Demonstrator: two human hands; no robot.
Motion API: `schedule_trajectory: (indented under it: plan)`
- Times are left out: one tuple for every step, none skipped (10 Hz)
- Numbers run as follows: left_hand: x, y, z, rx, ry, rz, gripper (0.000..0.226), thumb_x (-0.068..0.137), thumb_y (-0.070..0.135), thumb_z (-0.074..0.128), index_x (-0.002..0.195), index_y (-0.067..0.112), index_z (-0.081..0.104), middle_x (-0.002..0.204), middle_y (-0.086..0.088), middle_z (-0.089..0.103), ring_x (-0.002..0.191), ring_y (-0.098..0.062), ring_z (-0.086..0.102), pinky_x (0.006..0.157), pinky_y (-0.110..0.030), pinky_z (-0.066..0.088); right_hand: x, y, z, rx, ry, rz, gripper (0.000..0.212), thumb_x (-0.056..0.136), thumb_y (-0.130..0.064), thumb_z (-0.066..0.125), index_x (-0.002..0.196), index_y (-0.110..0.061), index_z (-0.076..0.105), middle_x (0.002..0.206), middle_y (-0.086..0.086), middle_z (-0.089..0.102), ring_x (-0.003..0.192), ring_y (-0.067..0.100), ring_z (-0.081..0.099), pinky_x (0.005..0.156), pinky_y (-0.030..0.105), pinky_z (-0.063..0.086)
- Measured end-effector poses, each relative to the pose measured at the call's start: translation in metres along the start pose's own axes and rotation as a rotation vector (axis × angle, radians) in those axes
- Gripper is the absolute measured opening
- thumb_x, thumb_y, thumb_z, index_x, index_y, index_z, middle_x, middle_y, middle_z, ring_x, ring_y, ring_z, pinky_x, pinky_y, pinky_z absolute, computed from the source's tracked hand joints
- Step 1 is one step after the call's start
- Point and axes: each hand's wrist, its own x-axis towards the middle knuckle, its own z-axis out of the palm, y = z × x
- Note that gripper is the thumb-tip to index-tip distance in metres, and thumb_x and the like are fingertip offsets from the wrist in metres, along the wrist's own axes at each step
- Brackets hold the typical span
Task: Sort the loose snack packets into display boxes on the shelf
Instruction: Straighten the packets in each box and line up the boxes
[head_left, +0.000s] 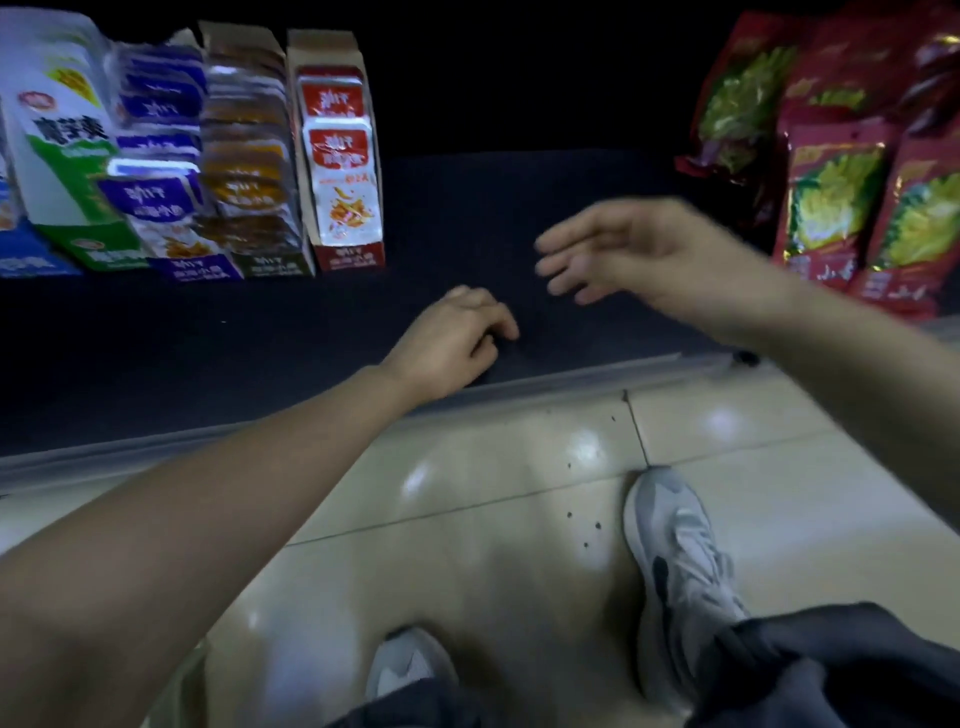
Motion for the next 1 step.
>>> schedule_trajectory:
  plan:
    - [0.0118,0.032,0.0186,-0.084,-0.251,0.195,0.03,0.091,0.011,0.048,0.114,0.022,0.065,0.111,0.003,0.062,0.107,-0.015,0.052,0.095,-0.029,0.042,-0.0598,-0.0387,-0.0306,0.116,0.172,-0.129,0.019,0.096,-0.005,0.05,0.111,-0.01,0.06,0.102,0.005,0.071,0.092,0.018,0.069,0.084,0.032,0.055]
